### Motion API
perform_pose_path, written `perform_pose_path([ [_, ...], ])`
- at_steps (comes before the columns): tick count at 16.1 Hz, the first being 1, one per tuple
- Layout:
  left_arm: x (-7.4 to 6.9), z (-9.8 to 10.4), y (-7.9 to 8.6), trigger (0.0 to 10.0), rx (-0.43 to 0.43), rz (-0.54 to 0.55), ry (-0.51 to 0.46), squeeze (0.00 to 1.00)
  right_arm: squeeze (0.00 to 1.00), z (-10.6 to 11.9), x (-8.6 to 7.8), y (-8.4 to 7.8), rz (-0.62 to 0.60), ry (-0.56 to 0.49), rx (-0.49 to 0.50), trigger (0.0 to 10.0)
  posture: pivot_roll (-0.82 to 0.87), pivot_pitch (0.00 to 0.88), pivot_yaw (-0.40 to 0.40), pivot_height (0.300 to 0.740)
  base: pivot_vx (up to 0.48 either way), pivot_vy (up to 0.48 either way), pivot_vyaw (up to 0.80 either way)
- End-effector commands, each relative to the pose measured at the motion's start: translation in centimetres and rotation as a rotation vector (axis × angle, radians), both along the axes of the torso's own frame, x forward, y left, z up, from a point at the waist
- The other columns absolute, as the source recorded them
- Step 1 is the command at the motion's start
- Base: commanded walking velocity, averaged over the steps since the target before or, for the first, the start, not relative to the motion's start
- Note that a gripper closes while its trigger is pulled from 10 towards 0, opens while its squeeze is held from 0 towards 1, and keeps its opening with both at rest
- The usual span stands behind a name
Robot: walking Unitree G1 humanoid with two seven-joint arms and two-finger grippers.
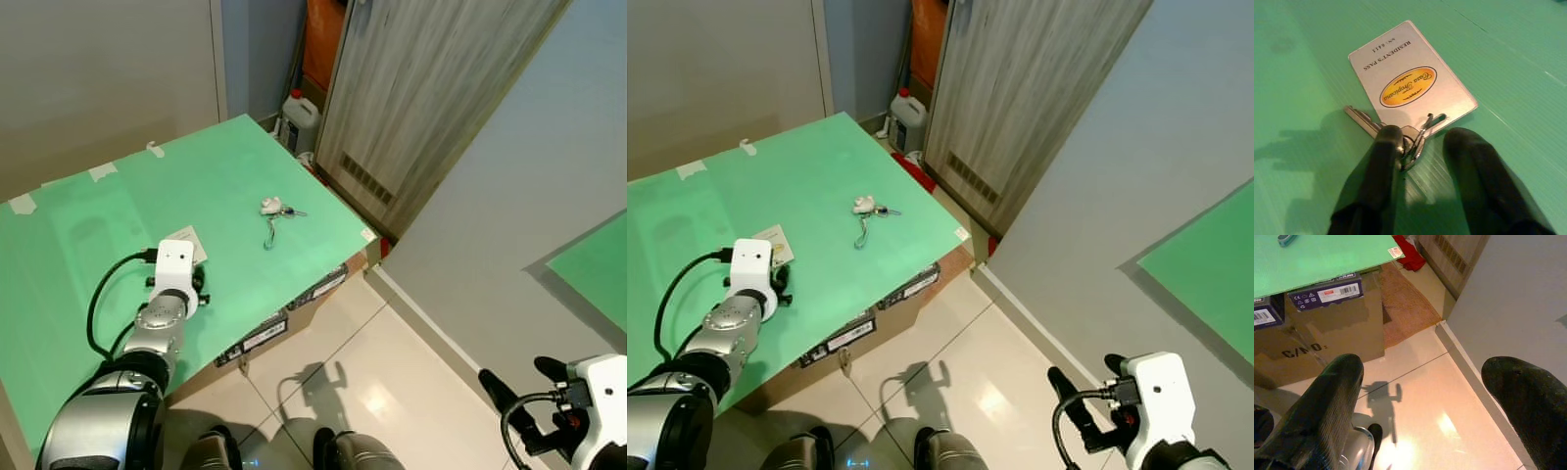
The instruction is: Hang keys on a hook
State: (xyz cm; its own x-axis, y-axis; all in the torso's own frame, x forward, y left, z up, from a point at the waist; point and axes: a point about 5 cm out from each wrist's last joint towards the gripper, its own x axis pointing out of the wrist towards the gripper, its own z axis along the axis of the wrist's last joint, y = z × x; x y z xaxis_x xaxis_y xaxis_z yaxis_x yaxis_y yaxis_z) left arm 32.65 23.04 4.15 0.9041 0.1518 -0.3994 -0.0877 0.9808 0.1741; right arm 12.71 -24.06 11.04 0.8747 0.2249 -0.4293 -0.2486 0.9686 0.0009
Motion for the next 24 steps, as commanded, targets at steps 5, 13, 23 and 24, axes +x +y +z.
perform_pose_path([
  [5,0.2,0.0,-0.8,0.0,-0.047,-0.023,-0.004,0.00,0.00,-0.5,0.4,-0.5,-0.010,0.019,-0.022,10.0,-0.35,0.154,-0.135,0.740,0.000,0.000,0.00],
  [13,2.2,4.0,-3.7,0.0,-0.059,-0.202,-0.280,0.00,0.00,-2.9,7.2,3.8,0.053,-0.090,0.108,10.0,-0.11,0.026,-0.085,0.740,0.000,0.000,0.00],
  [23,2.7,3.9,-2.6,10.0,0.069,-0.147,-0.203,1.00,0.00,-2.3,8.8,4.7,0.083,-0.169,0.129,10.0,-0.15,0.017,-0.082,0.740,0.000,0.000,0.00],
  [24,2.5,3.4,-2.6,10.0,0.051,-0.136,-0.174,1.00,0.00,-2.0,8.0,4.1,0.092,-0.157,0.127,10.0,-0.17,0.032,-0.086,0.740,0.000,0.000,0.00],
])
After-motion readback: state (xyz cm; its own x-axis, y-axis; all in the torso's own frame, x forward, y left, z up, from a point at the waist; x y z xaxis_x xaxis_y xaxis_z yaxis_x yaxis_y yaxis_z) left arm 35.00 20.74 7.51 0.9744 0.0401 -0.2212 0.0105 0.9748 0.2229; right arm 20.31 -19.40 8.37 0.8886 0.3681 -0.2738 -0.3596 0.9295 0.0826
